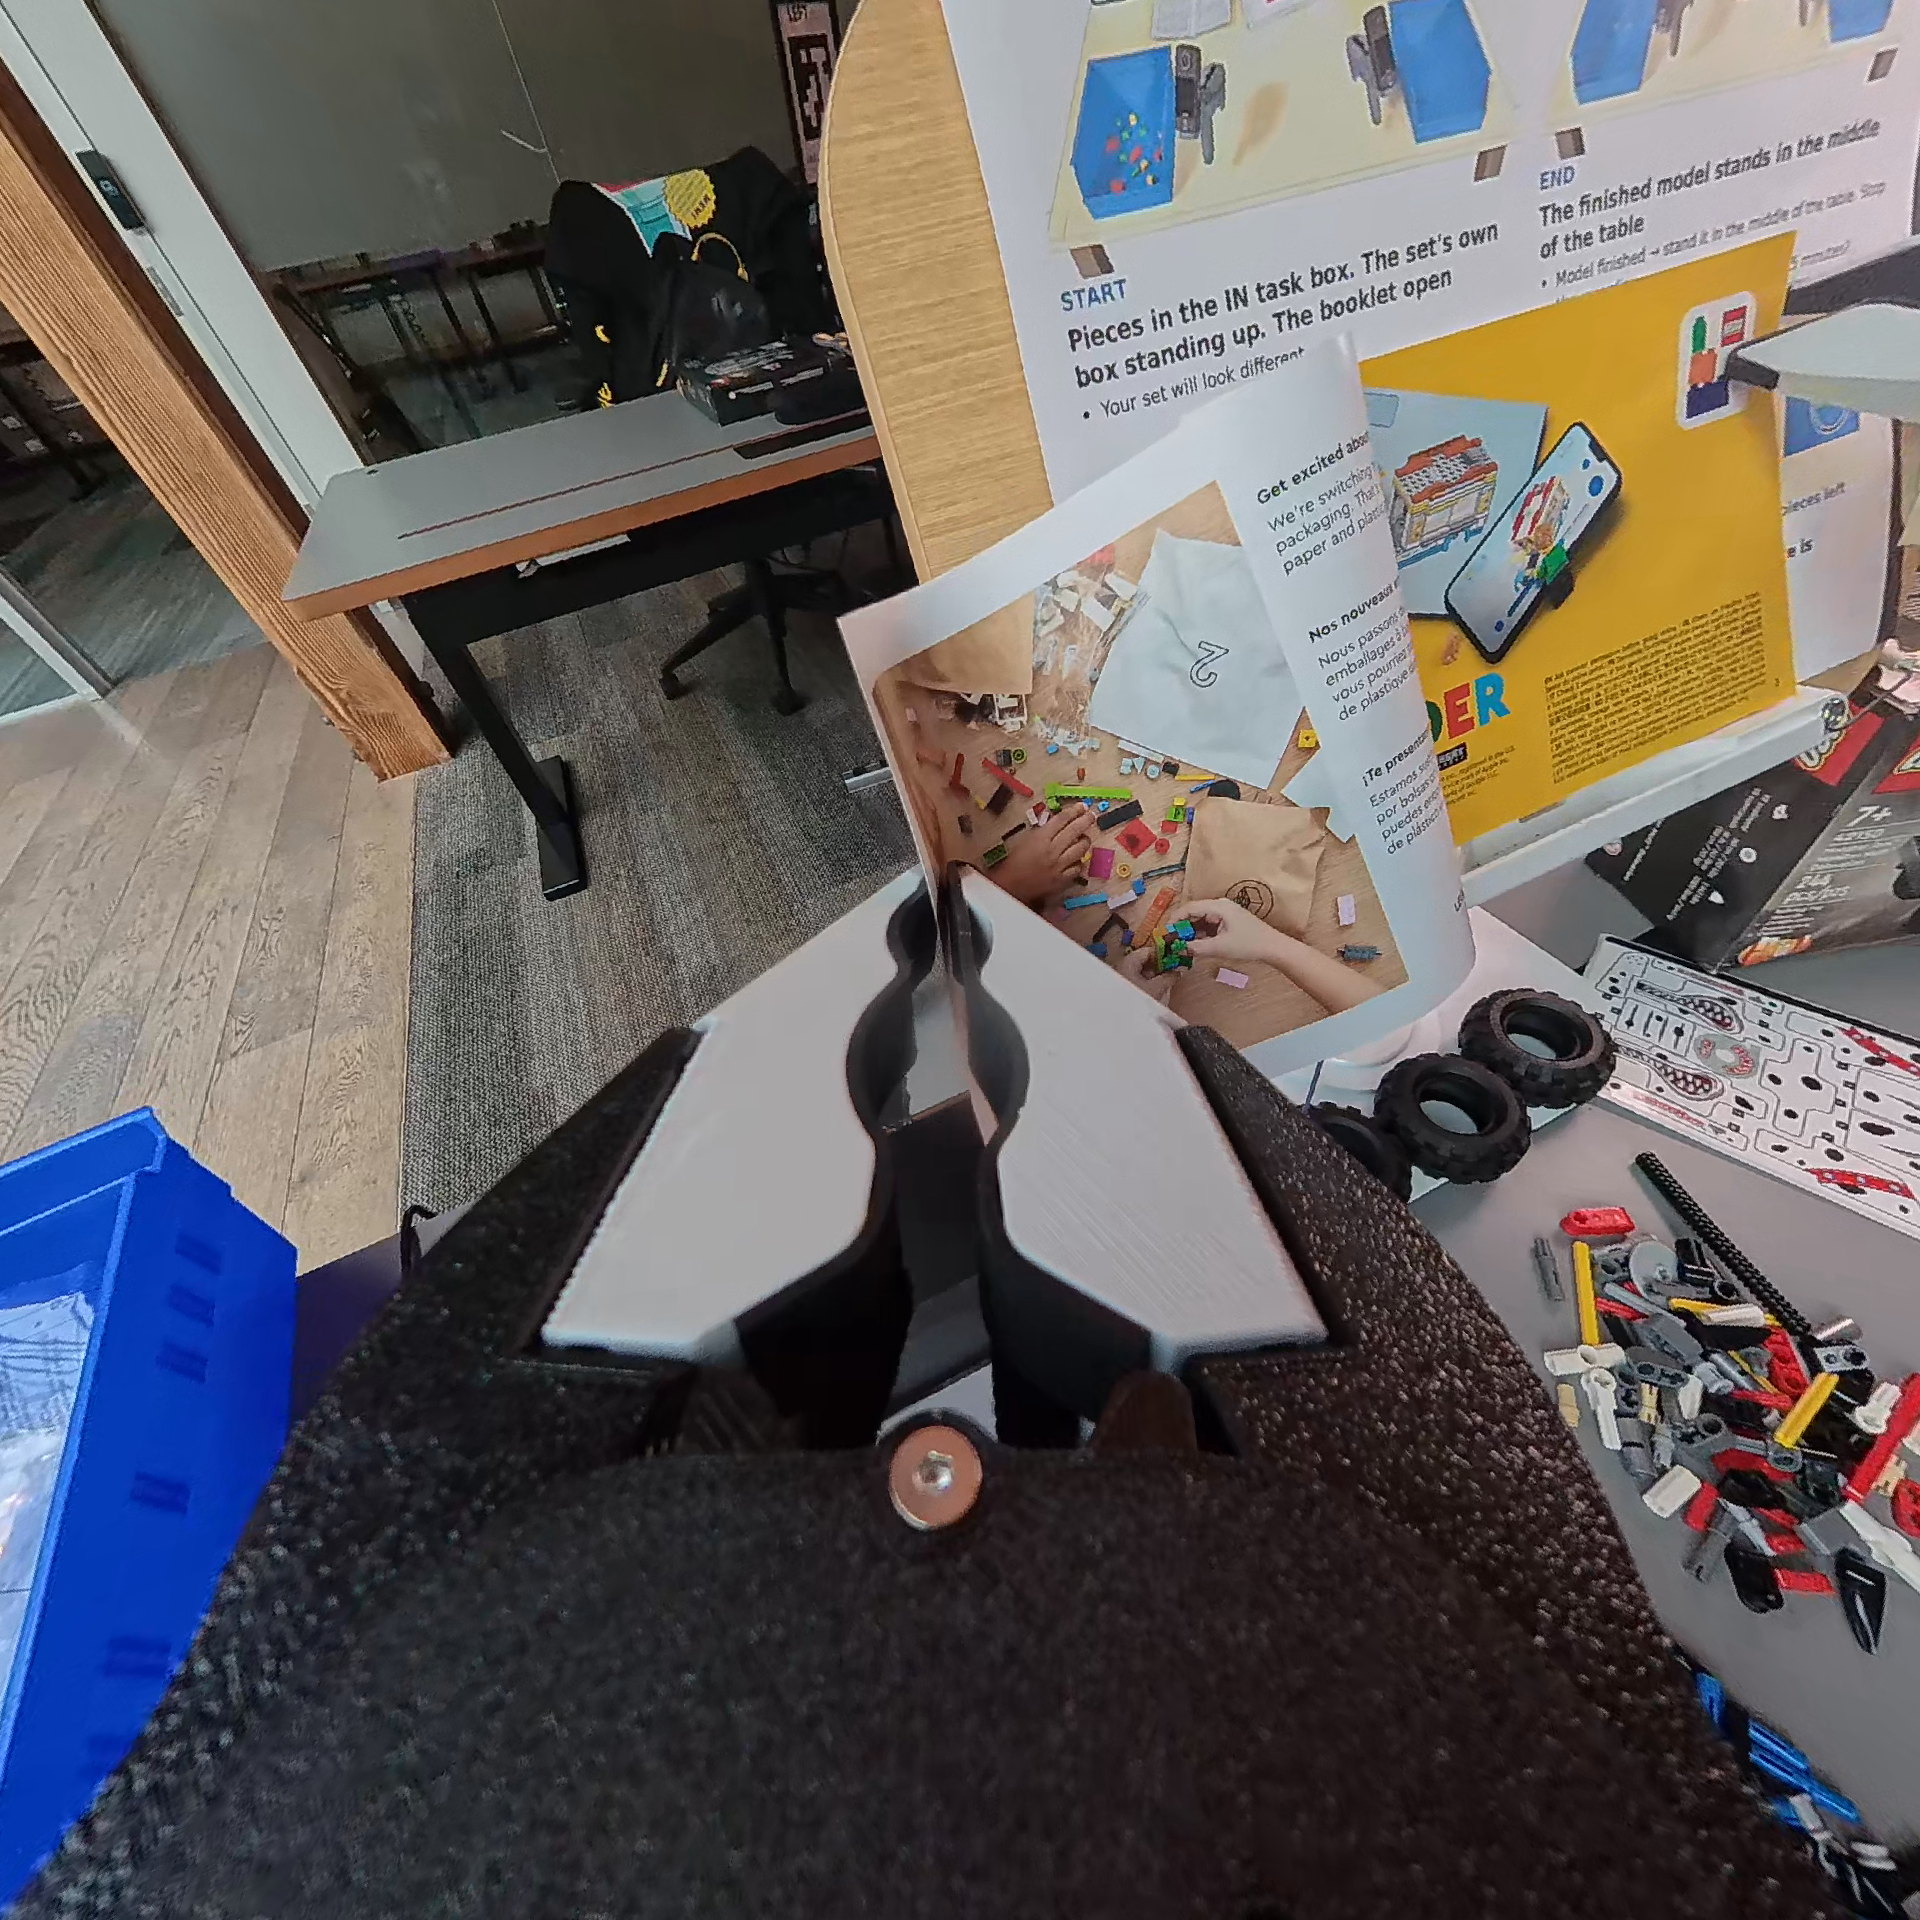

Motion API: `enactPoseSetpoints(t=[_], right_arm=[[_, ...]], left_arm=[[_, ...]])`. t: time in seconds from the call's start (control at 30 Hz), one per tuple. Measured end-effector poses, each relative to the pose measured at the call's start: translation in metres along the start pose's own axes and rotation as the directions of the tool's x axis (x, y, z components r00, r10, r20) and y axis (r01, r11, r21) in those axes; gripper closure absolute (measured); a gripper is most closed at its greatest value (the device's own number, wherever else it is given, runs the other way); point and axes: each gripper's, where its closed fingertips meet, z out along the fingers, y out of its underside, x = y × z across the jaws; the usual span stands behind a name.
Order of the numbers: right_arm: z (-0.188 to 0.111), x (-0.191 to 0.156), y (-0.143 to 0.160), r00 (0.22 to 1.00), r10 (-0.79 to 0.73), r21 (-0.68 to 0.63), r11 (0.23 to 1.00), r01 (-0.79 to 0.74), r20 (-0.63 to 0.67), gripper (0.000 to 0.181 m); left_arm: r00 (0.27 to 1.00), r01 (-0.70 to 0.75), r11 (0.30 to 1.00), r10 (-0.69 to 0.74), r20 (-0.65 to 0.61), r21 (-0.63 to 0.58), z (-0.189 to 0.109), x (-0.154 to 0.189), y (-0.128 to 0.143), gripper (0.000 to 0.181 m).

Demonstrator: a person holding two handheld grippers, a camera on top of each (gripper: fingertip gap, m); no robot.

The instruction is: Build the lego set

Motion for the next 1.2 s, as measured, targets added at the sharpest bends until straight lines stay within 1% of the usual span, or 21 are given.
enactPoseSetpoints(t=[0.1,0.17,0.23,0.3,0.4,0.47,0.6,0.67,0.73,0.8,0.87,0.9,0.93,0.97,1.03,1.07,1.13,1.2], right_arm=[[0.002,-0.001,0.000,0.998,0.008,-0.013,1.000,-0.009,-0.067,0.164],[0.002,0.000,-0.001,0.996,0.018,-0.009,1.000,-0.019,-0.086,0.167],[0.000,0.006,-0.001,0.993,0.038,0.005,0.999,-0.038,-0.112,0.181],[0.000,0.006,-0.001,0.994,0.057,0.012,0.998,-0.057,-0.089,0.181],[-0.001,0.006,-0.001,0.997,0.031,0.020,0.999,-0.029,-0.077,0.181],[-0.002,0.007,-0.001,0.998,0.050,0.035,0.998,-0.048,-0.047,0.181],[-0.009,0.022,-0.003,0.995,0.095,0.081,0.992,-0.093,-0.022,0.181],[-0.012,0.033,-0.002,0.995,0.102,0.079,0.992,-0.100,-0.017,0.181],[-0.014,0.034,-0.001,0.995,0.096,0.074,0.992,-0.098,0.023,0.181],[-0.019,0.026,-0.010,0.995,0.073,0.119,0.990,-0.081,0.074,0.181],[-0.021,0.018,-0.014,0.995,0.039,0.126,0.991,-0.051,0.095,0.181],[-0.021,0.015,-0.018,0.995,0.017,0.137,0.990,-0.031,0.101,0.178],[-0.019,0.011,-0.020,0.994,-0.014,0.137,0.991,-0.002,0.108,0.164],[-0.015,0.008,-0.018,0.992,-0.042,0.114,0.993,0.029,0.116,0.155],[-0.006,0.004,-0.015,0.987,-0.083,0.066,0.995,0.075,0.135,0.149],[-0.003,0.004,-0.015,0.986,-0.101,0.060,0.994,0.094,0.133,0.150],[0.003,0.004,-0.014,0.985,-0.125,0.040,0.992,0.121,0.118,0.160],[0.004,0.007,-0.013,0.989,-0.109,0.028,0.994,0.107,0.103,0.167]], left_arm=[[1.000,-0.003,1.000,0.003,-0.003,-0.003,0.000,0.001,0.002,0.180],[1.000,0.002,1.000,-0.002,-0.005,-0.002,0.000,0.001,0.002,0.180],[1.000,0.008,1.000,-0.008,-0.010,0.001,0.000,0.003,0.003,0.180],[1.000,0.008,1.000,-0.008,-0.012,0.000,0.001,0.004,0.004,0.180],[1.000,0.011,1.000,-0.011,-0.015,-0.001,0.002,0.005,0.005,0.180],[1.000,0.014,1.000,-0.014,-0.015,0.004,0.002,0.005,0.004,0.180],[1.000,0.006,1.000,-0.006,-0.009,0.012,0.000,0.003,0.002,0.180],[1.000,0.001,1.000,-0.001,0.000,0.014,-0.001,0.000,0.001,0.180],[1.000,0.006,1.000,-0.006,0.006,0.016,0.000,-0.003,0.000,0.180],[1.000,0.014,1.000,-0.014,0.012,0.019,0.001,-0.005,-0.001,0.180],[1.000,0.013,1.000,-0.014,0.020,0.019,0.002,-0.007,-0.001,0.180],[1.000,0.011,1.000,-0.011,0.022,0.017,0.002,-0.007,-0.001,0.180],[1.000,0.008,1.000,-0.008,0.024,0.015,0.002,-0.007,-0.001,0.181],[1.000,0.005,1.000,-0.006,0.024,0.013,0.002,-0.007,-0.001,0.180],[1.000,-0.002,1.000,0.002,0.024,0.009,0.002,-0.006,0.000,0.180],[1.000,-0.007,1.000,0.007,0.025,0.008,0.002,-0.006,0.000,0.180],[1.000,-0.012,1.000,0.012,0.026,0.005,0.002,-0.006,0.001,0.180],[1.000,-0.013,1.000,0.013,0.027,0.005,0.001,-0.007,0.002,0.180]])
